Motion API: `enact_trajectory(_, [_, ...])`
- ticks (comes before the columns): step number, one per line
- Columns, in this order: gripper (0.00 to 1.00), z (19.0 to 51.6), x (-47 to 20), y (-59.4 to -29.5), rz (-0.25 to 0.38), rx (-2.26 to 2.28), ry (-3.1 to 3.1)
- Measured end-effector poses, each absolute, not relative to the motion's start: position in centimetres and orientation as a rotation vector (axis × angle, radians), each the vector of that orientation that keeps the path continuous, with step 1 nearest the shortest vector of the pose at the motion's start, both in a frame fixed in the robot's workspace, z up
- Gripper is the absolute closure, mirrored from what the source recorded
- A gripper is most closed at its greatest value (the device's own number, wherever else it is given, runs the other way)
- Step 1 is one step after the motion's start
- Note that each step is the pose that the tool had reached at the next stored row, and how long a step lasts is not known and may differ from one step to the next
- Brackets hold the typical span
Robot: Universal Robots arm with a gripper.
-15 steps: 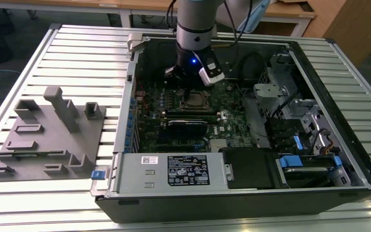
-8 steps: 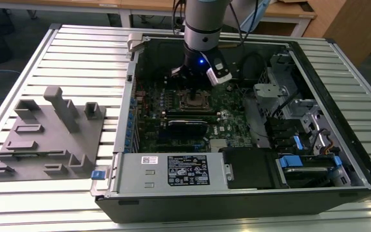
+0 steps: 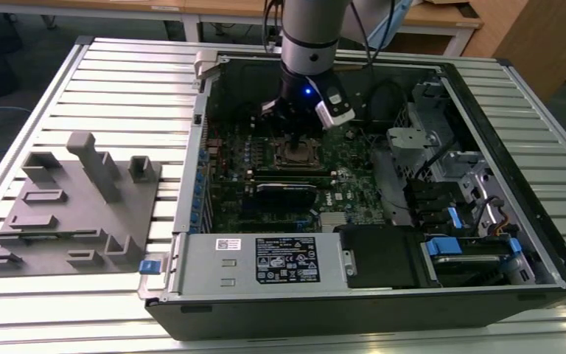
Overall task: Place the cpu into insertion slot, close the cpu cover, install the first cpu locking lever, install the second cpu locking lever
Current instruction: 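Close the cpu cover, then install the first cpu locking lever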
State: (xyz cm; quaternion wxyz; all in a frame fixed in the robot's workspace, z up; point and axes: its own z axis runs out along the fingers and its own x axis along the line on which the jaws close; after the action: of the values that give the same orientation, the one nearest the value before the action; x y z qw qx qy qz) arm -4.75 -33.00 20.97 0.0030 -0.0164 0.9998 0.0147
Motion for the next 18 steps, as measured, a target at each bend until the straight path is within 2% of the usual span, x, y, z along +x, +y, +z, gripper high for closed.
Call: enact_trajectory(18, [0.9,21.73,-4.75,-33.0,0.046,-0.052,3.135])
